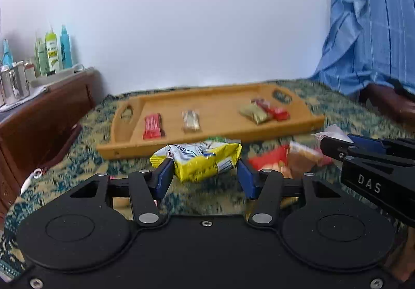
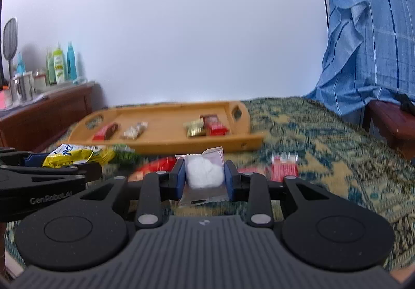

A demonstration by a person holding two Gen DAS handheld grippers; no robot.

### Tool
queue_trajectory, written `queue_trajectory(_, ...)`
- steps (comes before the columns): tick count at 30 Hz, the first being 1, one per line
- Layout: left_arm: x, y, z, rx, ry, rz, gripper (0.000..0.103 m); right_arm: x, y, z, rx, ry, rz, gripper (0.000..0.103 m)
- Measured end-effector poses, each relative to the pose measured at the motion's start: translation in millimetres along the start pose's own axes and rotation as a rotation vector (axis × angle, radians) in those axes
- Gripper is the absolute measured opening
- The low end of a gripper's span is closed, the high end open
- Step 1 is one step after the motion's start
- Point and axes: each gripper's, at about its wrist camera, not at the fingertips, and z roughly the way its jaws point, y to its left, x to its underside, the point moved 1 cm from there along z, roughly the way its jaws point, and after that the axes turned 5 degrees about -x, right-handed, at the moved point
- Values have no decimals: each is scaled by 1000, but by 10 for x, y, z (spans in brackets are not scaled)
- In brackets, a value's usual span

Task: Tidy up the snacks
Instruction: 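Grasp yellow Amerio bag with left tool while right tool grasps white packet, then carry yellow bag and white packet onto the tray and open both tools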

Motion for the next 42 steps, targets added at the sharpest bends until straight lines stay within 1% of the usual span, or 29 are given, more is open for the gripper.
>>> queue_trajectory(4, -170, 78, 13, 2, -26, -34, 33, -156, -6, 94, -16, -33, -4, 36)
queue_trajectory(5, -203, 101, 25, 5, -25, -46, 31, -201, -6, 124, -21, -44, -5, 36)
queue_trajectory(6, -233, 123, 43, 7, -23, -56, 21, -232, -4, 147, -24, -52, -7, 36)
queue_trajectory(7, -256, 145, 65, 8, -21, -62, 7, -265, 0, 168, -27, -60, -9, 36)
queue_trajectory(10, -267, 184, 145, 9, 6, -68, 8, -358, 2, 242, -34, -79, -13, 36)
queue_trajectory(12, -207, 165, 206, 13, 42, -45, 12, -380, 4, 276, -34, -81, -13, 36)
queue_trajectory(13, -160, 161, 229, 11, 56, -50, 14, -378, 5, 288, -33, -78, -13, 36)
queue_trajectory(14, -110, 155, 251, 13, 76, -48, 19, -368, -2, 297, -32, -74, -10, 36)
queue_trajectory(16, -19, 137, 293, 33, 117, -43, 41, -330, -10, 305, -30, -61, -2, 36)
queue_trajectory(18, 59, 129, 306, 52, 128, -36, 44, -286, -25, 305, -29, -47, 2, 36)
queue_trajectory(20, 108, 100, 317, 63, 128, -9, 58, -259, -34, 305, -29, -36, 4, 36)
queue_trajectory(21, 128, 83, 329, 74, 126, 7, 68, -251, -38, 303, -28, -33, 4, 36)
queue_trajectory(22, 147, 66, 348, 81, 130, 17, 76, -248, -41, 301, -28, -31, 4, 36)
queue_trajectory(25, 163, 4, 398, 78, 114, 40, 84, -243, -38, 305, -24, -28, 5, 37)
queue_trajectory(28, 167, -45, 486, 75, 128, 60, 84, -237, -34, 312, -26, -23, 8, 37)
queue_trajectory(29, 173, -48, 523, 79, 144, 58, 83, -234, -31, 314, -26, -21, 7, 37)
queue_trajectory(30, 184, -46, 560, 97, 176, 46, 75, -230, -29, 316, -26, -20, 6, 37)
queue_trajectory(31, 190, -34, 587, 121, 207, 29, 57, -231, -29, 318, -27, -19, 6, 37)
queue_trajectory(32, 198, -22, 594, 130, 216, 7, 50, -232, -31, 319, -28, -19, 6, 37)
queue_trajectory(33, 208, -25, 565, 119, 201, 4, 35, -237, -35, 321, -28, -19, 7, 37)
queue_trajectory(34, 211, -50, 533, 106, 188, 24, 19, -241, -40, 321, -29, -20, 8, 37)
queue_trajectory(35, 211, -59, 515, 101, 182, 34, 17, -244, -46, 320, -29, -20, 10, 36)
queue_trajectory(37, 205, -58, 470, 97, 175, 15, 15, -251, -58, 320, -32, -20, 12, 36)
queue_trajectory(39, 178, -48, 427, 101, 170, 4, 14, -262, -59, 319, -35, -23, 15, 36)
queue_trajectory(42, 79, -22, 354, 97, 132, -8, 13, -299, -56, 332, -43, -27, 20, 36)
